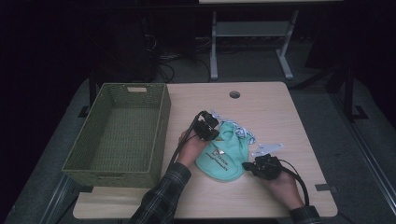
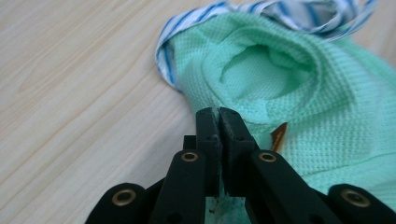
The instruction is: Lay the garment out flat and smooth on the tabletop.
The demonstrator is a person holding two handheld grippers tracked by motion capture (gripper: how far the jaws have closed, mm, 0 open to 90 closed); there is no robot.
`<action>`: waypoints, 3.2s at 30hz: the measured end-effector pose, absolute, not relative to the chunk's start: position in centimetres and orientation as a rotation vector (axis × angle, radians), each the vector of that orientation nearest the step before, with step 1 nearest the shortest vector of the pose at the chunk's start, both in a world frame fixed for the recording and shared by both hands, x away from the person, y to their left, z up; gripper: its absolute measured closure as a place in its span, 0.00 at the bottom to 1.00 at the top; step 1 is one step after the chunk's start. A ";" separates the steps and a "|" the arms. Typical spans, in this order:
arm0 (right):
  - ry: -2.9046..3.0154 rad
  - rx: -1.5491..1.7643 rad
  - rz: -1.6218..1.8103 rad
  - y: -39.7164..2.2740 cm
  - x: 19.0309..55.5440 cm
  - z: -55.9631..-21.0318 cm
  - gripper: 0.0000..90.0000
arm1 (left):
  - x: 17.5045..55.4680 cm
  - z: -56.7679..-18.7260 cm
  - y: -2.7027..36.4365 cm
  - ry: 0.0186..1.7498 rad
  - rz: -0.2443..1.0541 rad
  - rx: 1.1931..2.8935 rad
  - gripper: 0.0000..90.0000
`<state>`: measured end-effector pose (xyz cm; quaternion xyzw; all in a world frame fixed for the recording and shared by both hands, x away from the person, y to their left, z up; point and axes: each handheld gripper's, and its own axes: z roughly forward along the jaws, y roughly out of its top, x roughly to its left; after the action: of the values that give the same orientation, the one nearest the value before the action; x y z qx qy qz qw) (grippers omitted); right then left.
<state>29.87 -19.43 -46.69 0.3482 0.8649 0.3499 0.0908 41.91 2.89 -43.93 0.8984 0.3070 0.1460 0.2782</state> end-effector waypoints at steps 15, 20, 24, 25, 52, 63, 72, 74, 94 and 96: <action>2.534 1.028 1.091 -20.0 29.6 -45.6 1.00 | 39.5 -43.9 5.2 0.859 0.274 2.368 0.99; 2.543 1.027 1.090 -19.6 29.5 -45.6 1.00 | 39.0 -44.7 5.9 0.872 0.247 2.389 0.99; 2.568 1.020 1.056 -19.4 29.7 -46.0 1.00 | 38.6 -45.1 5.9 0.867 0.240 2.399 0.99; 2.568 1.027 1.050 -19.4 29.7 -46.1 1.00 | 38.5 -45.1 5.8 0.861 0.240 2.407 0.99; 2.555 1.072 0.977 -20.9 30.9 -46.0 0.95 | 34.1 -44.8 6.2 0.748 0.134 2.426 0.92; 2.488 1.101 1.053 -21.2 33.7 -44.4 0.88 | 31.9 -44.0 6.6 0.698 0.163 2.423 0.72; 2.458 1.186 1.043 -21.0 38.1 -44.3 0.84 | 31.6 -44.6 6.1 0.680 0.154 2.448 0.70; 2.421 1.193 1.077 -20.9 38.8 -44.3 0.84 | 31.6 -44.7 6.1 0.684 0.157 2.446 0.70; 2.445 1.234 1.047 -19.7 41.0 -45.7 0.98 | 31.8 -44.7 6.7 0.686 0.139 2.437 0.98; 2.436 1.227 1.047 -19.9 41.0 -45.5 0.98 | 31.6 -44.4 6.7 0.677 0.137 2.443 0.98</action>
<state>41.04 -19.85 -45.54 0.4174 0.8288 0.3560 0.1096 31.61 6.72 -44.45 0.9188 0.2548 0.0516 0.2968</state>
